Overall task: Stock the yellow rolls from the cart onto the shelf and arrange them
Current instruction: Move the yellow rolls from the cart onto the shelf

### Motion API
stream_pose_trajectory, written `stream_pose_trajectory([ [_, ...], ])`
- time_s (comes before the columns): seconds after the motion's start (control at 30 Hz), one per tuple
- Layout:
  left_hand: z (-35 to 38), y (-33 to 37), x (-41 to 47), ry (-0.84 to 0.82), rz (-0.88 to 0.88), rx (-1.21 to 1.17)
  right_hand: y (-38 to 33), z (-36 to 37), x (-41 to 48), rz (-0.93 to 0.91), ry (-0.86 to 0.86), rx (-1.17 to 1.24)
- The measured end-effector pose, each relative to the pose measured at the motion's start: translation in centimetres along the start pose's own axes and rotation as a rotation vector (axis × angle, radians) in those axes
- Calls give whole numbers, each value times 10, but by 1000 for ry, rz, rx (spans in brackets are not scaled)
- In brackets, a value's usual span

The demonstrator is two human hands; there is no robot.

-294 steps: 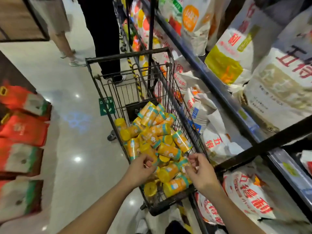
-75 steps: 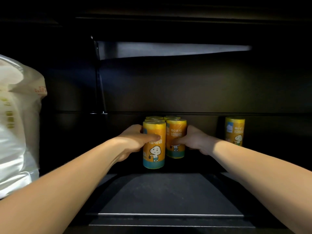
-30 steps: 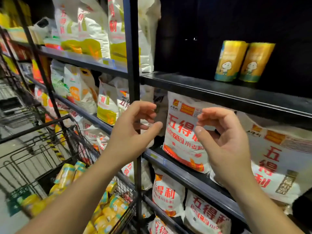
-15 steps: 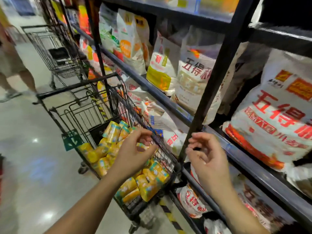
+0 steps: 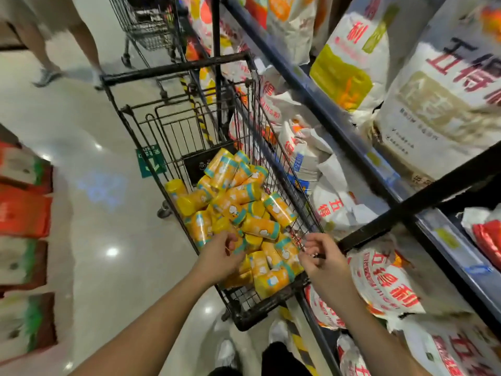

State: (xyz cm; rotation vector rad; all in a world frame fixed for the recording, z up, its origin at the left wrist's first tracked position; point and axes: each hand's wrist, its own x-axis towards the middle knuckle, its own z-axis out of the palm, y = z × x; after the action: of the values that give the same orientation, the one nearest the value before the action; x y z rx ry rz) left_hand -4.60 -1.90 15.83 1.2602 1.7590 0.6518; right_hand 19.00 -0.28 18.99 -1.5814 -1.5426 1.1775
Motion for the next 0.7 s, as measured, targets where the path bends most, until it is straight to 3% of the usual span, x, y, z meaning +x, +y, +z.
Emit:
stream_pose_trajectory([
  [0.17,12,-34,20,-48,-123,83,34,24,38,42,-172,-261],
  [0.43,31,-65,70,-86,-281,82,98,65,108,48,-606,-668],
  [0.7,82,-108,111,-176,-445,310,175,95,142,23,-1002,-980],
])
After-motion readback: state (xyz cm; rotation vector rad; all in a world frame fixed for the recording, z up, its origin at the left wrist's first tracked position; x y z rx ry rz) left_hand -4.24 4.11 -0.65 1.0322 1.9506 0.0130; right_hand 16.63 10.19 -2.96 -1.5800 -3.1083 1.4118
